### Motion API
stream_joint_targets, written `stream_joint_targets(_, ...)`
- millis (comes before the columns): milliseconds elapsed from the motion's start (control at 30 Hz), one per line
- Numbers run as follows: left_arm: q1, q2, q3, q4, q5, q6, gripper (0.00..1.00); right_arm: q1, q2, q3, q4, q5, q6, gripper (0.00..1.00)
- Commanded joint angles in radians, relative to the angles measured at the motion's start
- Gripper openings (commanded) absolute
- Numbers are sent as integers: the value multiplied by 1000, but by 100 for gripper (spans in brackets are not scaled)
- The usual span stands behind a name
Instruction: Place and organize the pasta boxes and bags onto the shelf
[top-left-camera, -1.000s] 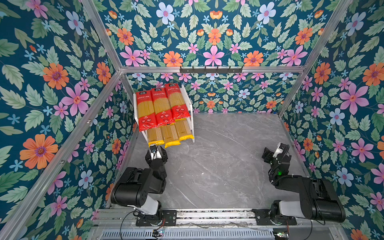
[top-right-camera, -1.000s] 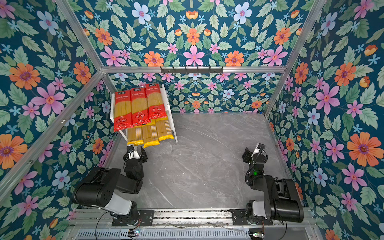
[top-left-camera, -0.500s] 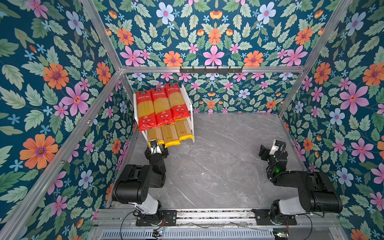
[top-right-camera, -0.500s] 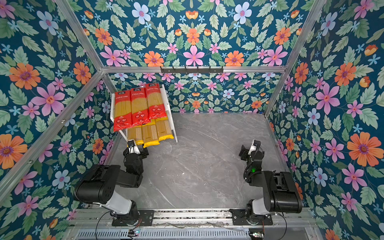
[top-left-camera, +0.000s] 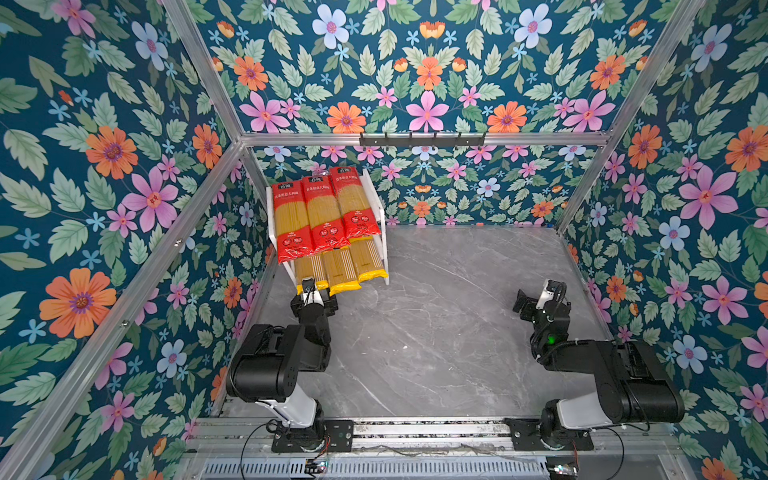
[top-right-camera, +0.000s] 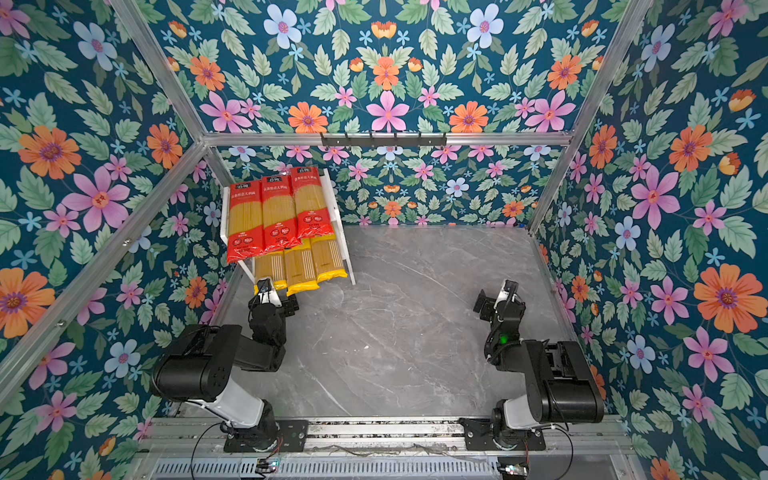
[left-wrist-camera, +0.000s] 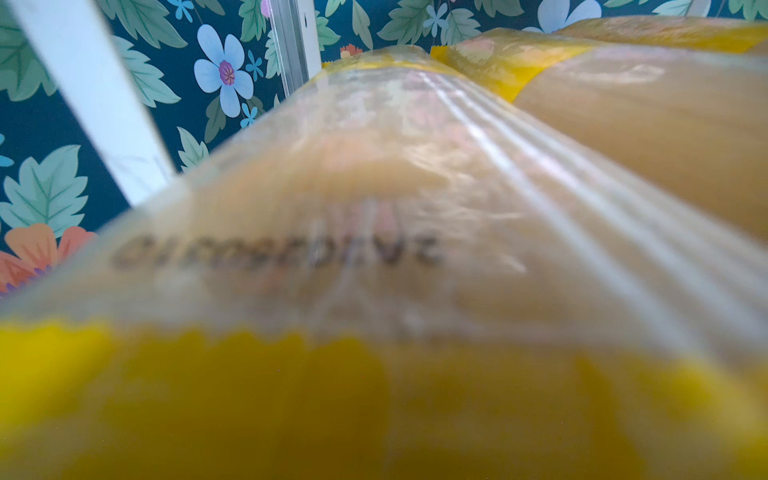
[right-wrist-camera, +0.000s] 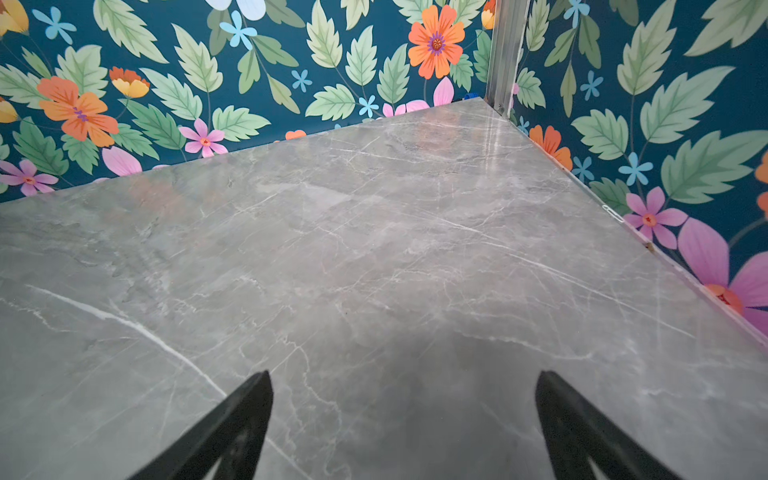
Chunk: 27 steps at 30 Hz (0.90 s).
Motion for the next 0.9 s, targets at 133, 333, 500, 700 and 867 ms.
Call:
stream_joint_targets(133, 2, 0, 1, -20, 4, -14, 100, 1, 1, 3, 21, 23, -17, 99)
stream_joint_targets(333, 6, -1, 4, -26, 4, -18, 100, -6, -2, -14, 40, 10, -10, 99)
stream_joint_targets(500, 6, -1, 3, -25, 5, -18, 100, -5, -2, -11, 40, 10, -11, 99)
stream_joint_targets(700, 6, -1, 4, -26, 5, -18, 100, -6, -1, -8, 40, 10, -11, 99)
stream_joint_targets(867, 6, -1, 4, -26, 5, -18, 100, -6, -1, 2, 24, 4, -16, 99)
